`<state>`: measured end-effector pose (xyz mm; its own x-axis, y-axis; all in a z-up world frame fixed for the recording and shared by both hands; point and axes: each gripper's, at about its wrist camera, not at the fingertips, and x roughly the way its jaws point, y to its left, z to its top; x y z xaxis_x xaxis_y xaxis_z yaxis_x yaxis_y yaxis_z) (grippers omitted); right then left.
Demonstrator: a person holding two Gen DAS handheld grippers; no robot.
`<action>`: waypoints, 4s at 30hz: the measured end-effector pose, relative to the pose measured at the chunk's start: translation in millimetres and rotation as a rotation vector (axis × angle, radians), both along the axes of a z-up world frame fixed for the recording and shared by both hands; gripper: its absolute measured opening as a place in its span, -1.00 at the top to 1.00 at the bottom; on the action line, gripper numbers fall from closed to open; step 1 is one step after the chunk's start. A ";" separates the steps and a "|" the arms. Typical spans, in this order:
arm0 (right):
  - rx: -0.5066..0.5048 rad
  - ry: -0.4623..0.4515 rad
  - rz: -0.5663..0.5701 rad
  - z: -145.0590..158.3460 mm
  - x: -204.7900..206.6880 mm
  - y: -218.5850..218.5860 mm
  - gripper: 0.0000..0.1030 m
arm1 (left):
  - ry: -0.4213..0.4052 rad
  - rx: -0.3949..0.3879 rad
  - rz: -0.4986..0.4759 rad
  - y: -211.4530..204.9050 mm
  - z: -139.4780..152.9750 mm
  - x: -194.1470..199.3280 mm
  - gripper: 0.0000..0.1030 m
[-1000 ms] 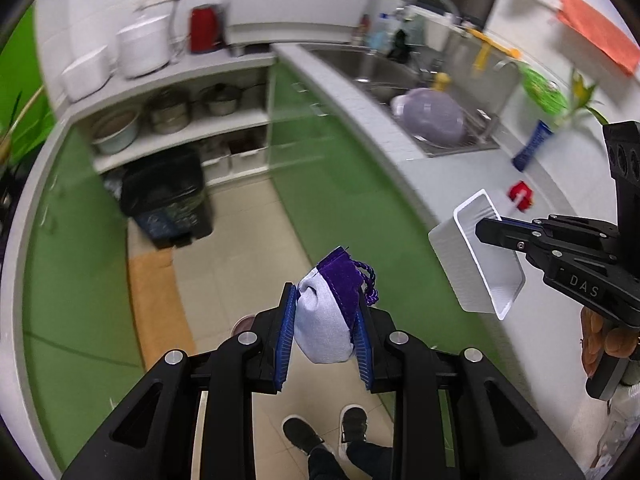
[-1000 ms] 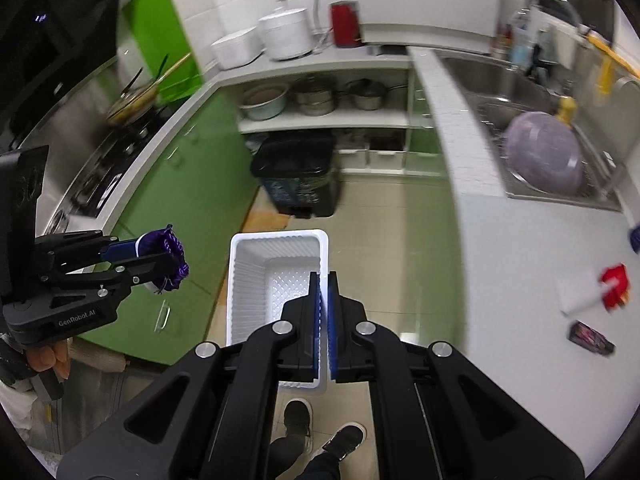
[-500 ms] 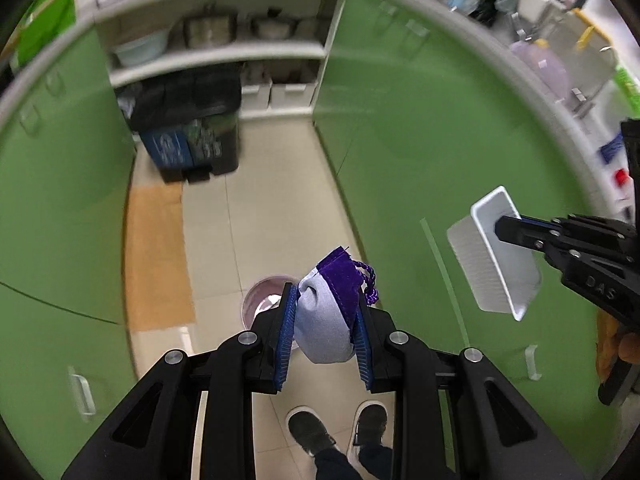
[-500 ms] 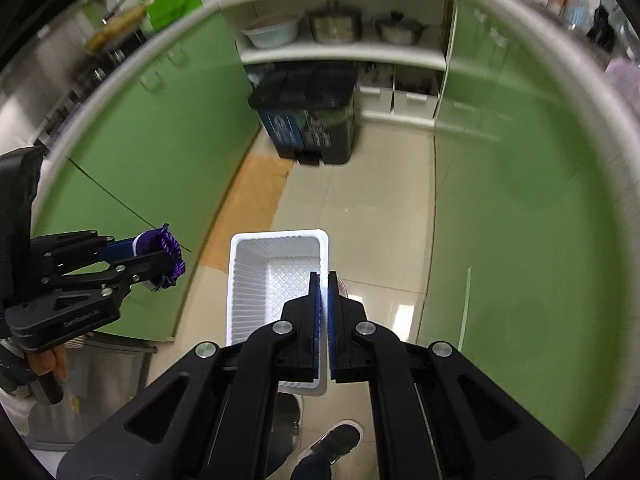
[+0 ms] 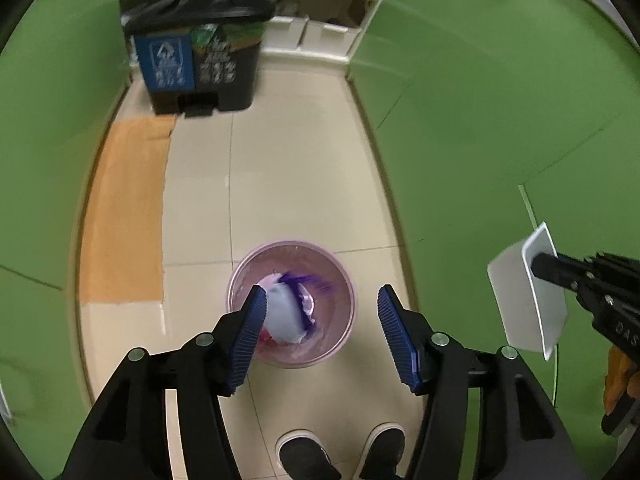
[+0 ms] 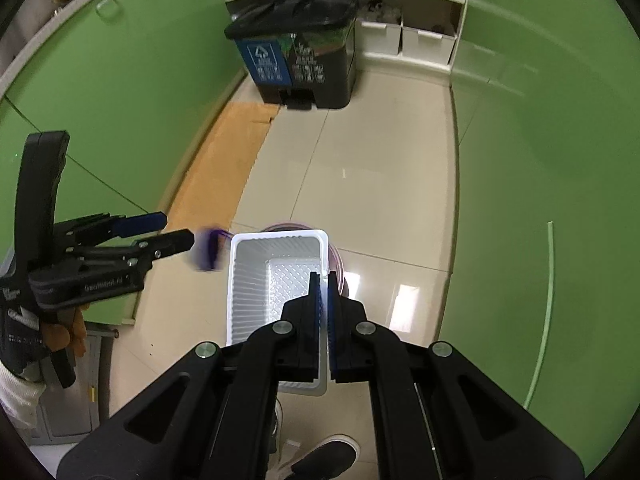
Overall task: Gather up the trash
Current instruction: 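Open the left tool over the wastebasket while the right tool releases the basket, then move both tools back over the counter, then grasp the clear ribbed plastic tray by its edge with the left tool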
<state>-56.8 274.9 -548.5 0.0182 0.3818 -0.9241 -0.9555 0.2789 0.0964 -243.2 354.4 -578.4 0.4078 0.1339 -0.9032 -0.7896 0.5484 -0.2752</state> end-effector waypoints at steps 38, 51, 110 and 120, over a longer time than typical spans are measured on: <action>0.014 0.012 0.093 8.9 -29.1 73.4 -0.94 | -0.034 0.059 0.139 18.6 91.0 -59.8 -0.90; 0.128 -0.019 -0.031 286.4 -5.2 -43.0 -0.94 | -0.041 0.158 0.083 -58.6 329.1 -29.2 -0.90; 0.189 -0.144 -0.882 449.1 213.4 -463.4 -0.94 | -0.099 0.156 -0.919 -296.2 437.8 433.7 -0.89; 0.177 -0.097 -0.890 428.3 235.7 -465.5 -0.94 | -0.055 0.076 -0.930 -297.5 401.6 466.8 -0.28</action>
